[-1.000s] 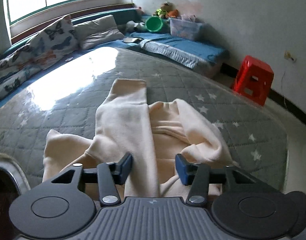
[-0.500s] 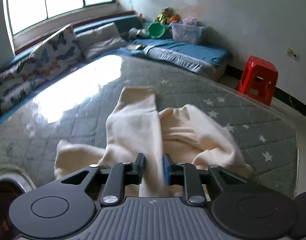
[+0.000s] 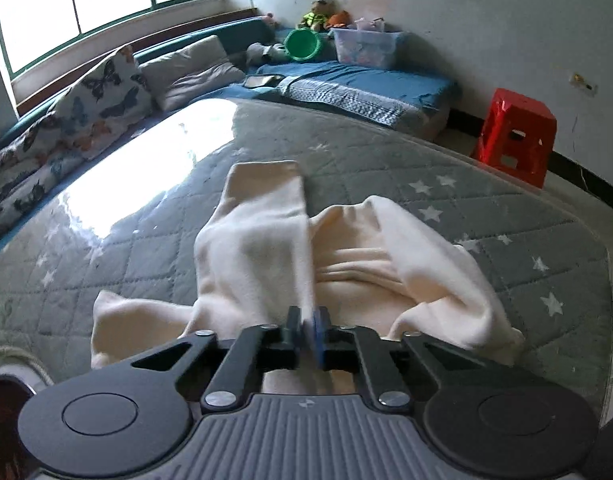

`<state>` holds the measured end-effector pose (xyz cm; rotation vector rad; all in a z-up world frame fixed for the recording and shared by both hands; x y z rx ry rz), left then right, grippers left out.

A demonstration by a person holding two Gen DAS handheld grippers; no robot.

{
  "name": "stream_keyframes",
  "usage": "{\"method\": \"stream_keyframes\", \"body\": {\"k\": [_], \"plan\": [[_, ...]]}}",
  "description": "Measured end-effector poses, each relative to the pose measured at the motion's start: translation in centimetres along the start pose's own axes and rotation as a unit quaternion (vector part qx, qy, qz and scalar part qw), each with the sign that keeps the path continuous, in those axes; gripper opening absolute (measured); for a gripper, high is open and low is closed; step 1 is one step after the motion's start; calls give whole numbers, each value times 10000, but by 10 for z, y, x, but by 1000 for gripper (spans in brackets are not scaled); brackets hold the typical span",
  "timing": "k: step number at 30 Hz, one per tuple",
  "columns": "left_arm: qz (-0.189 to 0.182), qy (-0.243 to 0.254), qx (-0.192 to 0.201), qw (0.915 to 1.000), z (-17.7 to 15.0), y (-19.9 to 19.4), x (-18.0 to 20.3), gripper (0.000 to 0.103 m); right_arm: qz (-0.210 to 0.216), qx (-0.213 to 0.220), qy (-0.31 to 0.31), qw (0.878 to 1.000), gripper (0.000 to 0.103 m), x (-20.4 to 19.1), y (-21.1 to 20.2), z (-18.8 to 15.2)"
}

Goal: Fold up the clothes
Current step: 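Lift the shirt with both grippers and shake it out in the air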

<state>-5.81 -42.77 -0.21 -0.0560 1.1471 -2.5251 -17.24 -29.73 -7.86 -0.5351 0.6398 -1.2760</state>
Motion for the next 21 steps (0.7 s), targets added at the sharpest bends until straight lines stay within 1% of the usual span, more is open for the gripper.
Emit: {"method": "stream_keyframes", "body": {"k": [3, 5, 6, 10, 12, 15, 16, 19, 21], "plan": [[65, -181, 269, 9995, 0, -23, -15, 2, -66, 87, 52, 9999, 12, -1, -4, 2], [183, -313, 382, 9986, -2, -38, -29, 2, -123, 144, 139, 9997, 15, 1, -8, 4], [242, -394, 441, 9980, -4, -47, -36, 2, -151, 183, 190, 9995, 19, 2, -12, 6], [462, -718, 593, 9946, -19, -81, -69, 2, -213, 424, 509, 9976, 20, 19, -37, 18], [544, -877, 599, 9929, -31, -94, -82, 2, -322, 589, 677, 9954, 20, 35, -55, 27], [568, -1072, 546, 9911, -49, -105, -96, 2, -736, 842, 877, 9898, 22, 69, -87, 42], [557, -1109, 514, 9909, -54, -106, -98, 2, -875, 874, 993, 9873, 23, 78, -88, 45], [454, -1232, 409, 9905, -67, -106, -100, 2, -1045, 794, 1402, 9814, 23, 103, -88, 49], [376, -1281, 378, 9903, -71, -105, -99, 3, -1122, 699, 1567, 9788, 23, 113, -83, 49]]}}
Point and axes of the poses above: each gripper's, at about its wrist camera, not at the fingertips, and y roughly the way its jaws point, x to its right, z to its top, the point moved 6 cm from there along y, roughly the way its jaws point, and after that the axes turned 5 degrees about y, right-handed, at the moved point
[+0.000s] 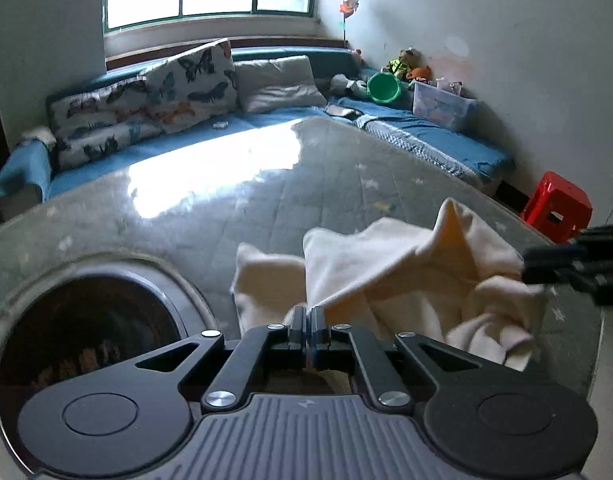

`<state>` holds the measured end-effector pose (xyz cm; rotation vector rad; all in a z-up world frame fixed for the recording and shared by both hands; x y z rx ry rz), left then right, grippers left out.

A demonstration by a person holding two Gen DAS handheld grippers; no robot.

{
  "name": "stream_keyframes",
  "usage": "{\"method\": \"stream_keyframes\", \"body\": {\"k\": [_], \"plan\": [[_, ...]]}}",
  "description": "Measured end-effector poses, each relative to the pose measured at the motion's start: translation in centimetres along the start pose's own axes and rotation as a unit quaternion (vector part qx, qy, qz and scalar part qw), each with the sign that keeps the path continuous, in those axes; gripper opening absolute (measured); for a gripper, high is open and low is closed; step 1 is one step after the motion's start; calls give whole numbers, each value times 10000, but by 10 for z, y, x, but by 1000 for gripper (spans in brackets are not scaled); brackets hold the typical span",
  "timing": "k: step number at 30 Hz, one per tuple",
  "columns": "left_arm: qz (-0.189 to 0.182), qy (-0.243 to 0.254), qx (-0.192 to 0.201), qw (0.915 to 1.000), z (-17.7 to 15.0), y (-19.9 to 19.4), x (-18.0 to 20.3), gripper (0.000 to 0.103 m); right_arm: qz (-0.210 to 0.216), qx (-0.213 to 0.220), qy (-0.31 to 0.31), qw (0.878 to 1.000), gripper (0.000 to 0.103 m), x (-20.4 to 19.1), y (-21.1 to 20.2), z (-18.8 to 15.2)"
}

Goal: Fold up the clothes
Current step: 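Lift the shirt with both grippers and shake it out in the air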

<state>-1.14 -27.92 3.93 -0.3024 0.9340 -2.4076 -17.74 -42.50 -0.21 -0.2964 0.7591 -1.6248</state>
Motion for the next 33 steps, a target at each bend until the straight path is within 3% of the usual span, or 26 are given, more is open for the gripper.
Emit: {"method": "stream_keyframes", "body": {"k": [4, 7, 9, 11, 12, 16, 17, 20, 24, 28, 33], "plan": [[-72, -71, -61, 9999, -3, 2, -1, 8, -455, 185, -142, 9987, 26, 13, 8, 6], [-87, -92, -88, 9999, -5, 4, -1, 28, -455, 85, -43, 9989, 30, 16, 14, 8], [-117, -71, -109, 9998, -7, 5, 1, 29, -498, -12, -63, 9987, 30, 18, 18, 8], [-185, -94, -154, 9997, -10, 8, 4, 46, -476, -131, -2, 9988, 30, 22, 21, 9], [-223, -98, -187, 9995, -11, 10, 6, 48, -439, -188, 32, 9989, 29, 25, 22, 8], [-364, -18, -334, 9988, -13, 24, 13, 42, -349, -377, 38, 9987, 12, 32, 25, 6], [-414, -9, -375, 9984, -14, 27, 14, 22, -330, -388, -3, 9987, 9, 32, 26, 9], [-415, -6, -376, 9984, -11, 29, 13, 6, -272, -407, -124, 9987, 4, 32, 26, 17], [-162, -162, -130, 9997, 7, 20, -9, 4, -277, -88, -285, 9992, 2, 29, 22, 53], [319, -274, 148, 9990, 35, 7, -40, 3, -316, 301, -267, 9987, 2, 25, 29, 104], [941, -725, 657, 9907, 80, -24, -93, 3, -337, 951, -202, 9947, 2, 14, 34, 175]]}}
Point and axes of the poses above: each gripper's, at about its wrist camera, not at the fingertips, and y roughly the way its jaws point, x to its right, z to its top, the point moved 6 cm from there along y, roughly the way its jaws point, and after that the axes turned 5 degrees about y, right-handed, at the moved point
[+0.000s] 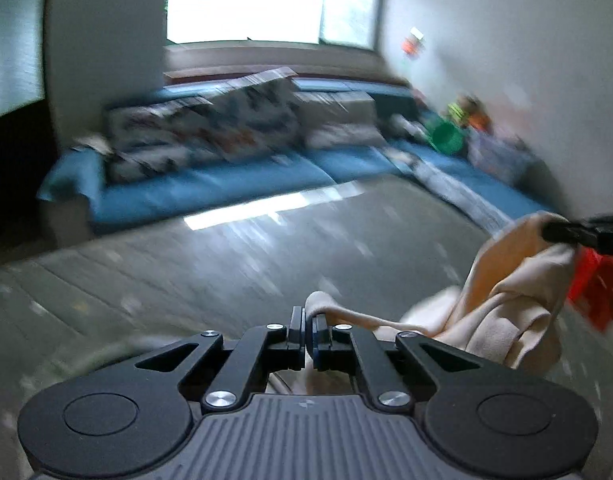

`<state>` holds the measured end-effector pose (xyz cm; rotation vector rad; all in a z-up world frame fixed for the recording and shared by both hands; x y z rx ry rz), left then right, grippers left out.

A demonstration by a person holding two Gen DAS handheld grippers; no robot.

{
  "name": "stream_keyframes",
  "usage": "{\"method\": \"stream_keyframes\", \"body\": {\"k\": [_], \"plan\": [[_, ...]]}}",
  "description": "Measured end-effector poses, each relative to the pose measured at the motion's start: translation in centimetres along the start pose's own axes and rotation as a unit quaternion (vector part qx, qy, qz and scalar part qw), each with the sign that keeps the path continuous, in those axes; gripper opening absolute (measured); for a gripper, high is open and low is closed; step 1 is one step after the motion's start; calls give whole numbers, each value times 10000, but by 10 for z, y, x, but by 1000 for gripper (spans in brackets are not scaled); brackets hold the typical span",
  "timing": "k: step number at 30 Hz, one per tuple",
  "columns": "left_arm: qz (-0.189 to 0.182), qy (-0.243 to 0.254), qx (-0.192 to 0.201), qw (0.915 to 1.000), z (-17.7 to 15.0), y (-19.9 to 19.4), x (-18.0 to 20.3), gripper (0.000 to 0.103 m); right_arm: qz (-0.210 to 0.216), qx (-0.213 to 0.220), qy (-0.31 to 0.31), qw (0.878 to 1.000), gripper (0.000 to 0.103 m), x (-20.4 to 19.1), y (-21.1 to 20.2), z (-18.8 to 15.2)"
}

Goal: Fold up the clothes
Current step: 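Lift the shirt with both grippers and shake it out in the air, then lay the shirt flat on the table with both grippers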

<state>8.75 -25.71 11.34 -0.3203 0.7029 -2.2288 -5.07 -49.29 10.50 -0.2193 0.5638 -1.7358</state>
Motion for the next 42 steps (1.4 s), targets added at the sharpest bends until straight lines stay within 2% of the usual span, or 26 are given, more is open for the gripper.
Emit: {"method": "stream_keyframes", "body": {"k": [4, 7, 11, 14, 18, 23, 26, 29, 32, 35, 39, 42], "plan": [[329, -383, 563, 9971, 49, -28, -39, 3, 29, 672, 133, 9976, 2, -9, 1, 55], [503, -394, 1047, 9924, 79, -62, -55, 3, 214, 1110, 283, 9932, 2, -13, -9, 82], [521, -245, 1098, 9923, 82, -98, -61, 4, 372, 1118, 232, 9928, 2, -15, -18, 80], [416, -132, 756, 9962, 54, -108, -58, 4, 380, 636, -16, 9972, 2, -17, -16, 49], [277, -8, -199, 9994, -18, -95, -48, 4, 328, -147, -371, 9987, 2, -17, -6, -9], [83, 56, -1393, 9902, -119, -68, -34, 4, 212, -1339, -681, 9884, 6, -20, 11, -100], [-39, -2, -1788, 9839, -157, -61, -29, 7, 63, -1627, -800, 9834, 8, -19, 14, -131], [-8, 36, -1771, 9842, -169, -70, -29, 9, -33, -1664, -770, 9830, 20, -11, 5, -137], [56, 116, -1616, 9868, -169, -81, -32, 17, -151, -1495, -866, 9849, 21, -8, -14, -137], [14, 338, -1378, 9899, -167, -92, -20, 18, 39, -1337, -1070, 9852, 21, -21, -28, -140], [-438, 714, -1198, 9893, -161, -89, 15, 18, 559, -1265, -1352, 9811, 21, -56, -40, -157], [-828, 1150, -1138, 9833, -161, -84, 53, 24, 912, -1347, -1383, 9769, 21, -80, -38, -167]]}}
Point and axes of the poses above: each gripper's, at about its wrist camera, not at the fingertips, and y roughly the way its jaws point, x to its right, z to its top, the point moved 6 cm from there along y, roughly the way its jaws point, and after that the axes turned 5 degrees about y, right-handed, at the moved point
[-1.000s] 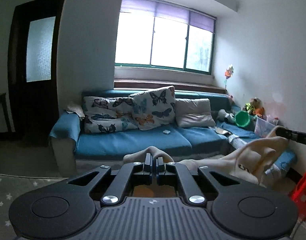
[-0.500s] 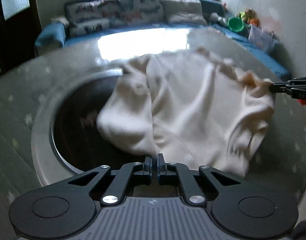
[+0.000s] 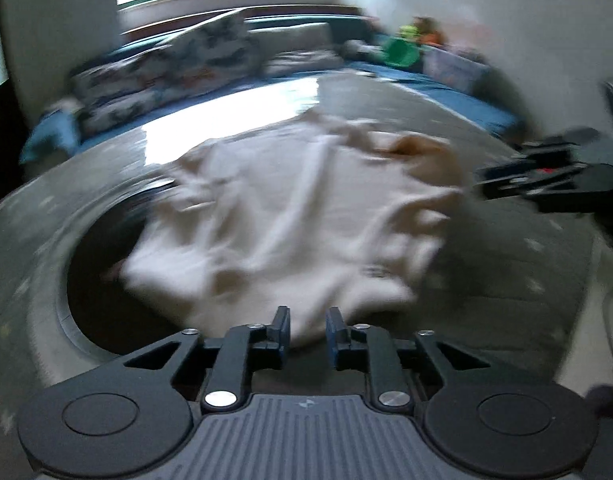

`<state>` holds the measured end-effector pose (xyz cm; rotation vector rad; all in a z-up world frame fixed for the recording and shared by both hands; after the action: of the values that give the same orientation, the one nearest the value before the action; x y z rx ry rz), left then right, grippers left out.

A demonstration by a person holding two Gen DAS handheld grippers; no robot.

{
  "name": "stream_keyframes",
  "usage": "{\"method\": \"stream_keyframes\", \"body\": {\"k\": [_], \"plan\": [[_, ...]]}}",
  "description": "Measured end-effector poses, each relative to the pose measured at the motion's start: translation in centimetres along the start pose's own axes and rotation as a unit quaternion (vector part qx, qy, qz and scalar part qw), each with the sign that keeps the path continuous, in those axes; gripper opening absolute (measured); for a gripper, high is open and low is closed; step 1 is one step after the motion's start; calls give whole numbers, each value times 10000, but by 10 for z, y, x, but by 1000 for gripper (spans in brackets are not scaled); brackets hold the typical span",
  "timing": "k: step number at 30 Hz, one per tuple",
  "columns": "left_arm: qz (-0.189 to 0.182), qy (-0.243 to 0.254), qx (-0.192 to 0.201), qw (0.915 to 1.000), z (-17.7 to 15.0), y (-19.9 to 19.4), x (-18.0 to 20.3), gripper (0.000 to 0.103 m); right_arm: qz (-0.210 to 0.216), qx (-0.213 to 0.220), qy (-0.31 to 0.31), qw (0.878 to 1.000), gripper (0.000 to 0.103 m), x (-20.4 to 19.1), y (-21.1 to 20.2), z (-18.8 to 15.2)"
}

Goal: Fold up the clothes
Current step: 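Lay the shirt flat on the table with both grippers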

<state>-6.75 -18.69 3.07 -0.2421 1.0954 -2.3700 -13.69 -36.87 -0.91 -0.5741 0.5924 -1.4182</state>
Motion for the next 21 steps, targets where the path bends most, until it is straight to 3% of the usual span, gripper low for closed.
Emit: {"method": "stream_keyframes", "body": {"k": [6, 12, 16, 19, 21], "plan": [[-213, 563, -63, 9982, 11, 28, 41, 42, 251, -60, 318, 9992, 21, -14, 19, -2], [-312, 560, -250, 9976, 10, 48, 47, 42, 207, -26, 643, 9977, 21, -12, 23, -4], [-364, 490, -317, 9976, 7, 53, 45, 25, 294, -90, 987, 9946, 4, -5, 32, -10], [-433, 528, -311, 9972, 5, 49, 45, 10, 327, -27, 937, 9951, 3, -9, 23, -17], [-500, 603, -267, 9966, 3, 43, 46, 8, 393, 22, 829, 9958, 3, -16, 7, -23]]}}
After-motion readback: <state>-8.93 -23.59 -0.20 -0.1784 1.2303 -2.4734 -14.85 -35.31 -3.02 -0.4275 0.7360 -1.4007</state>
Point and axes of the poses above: each gripper's, at about its wrist camera, not at the fingertips, and y roughly the way its jaws point, x to its right, z to its top, the point moved 6 cm from there along y, roughly the way its jaws point, and after that the axes turned 5 degrees about y, right-handed, at the moved point
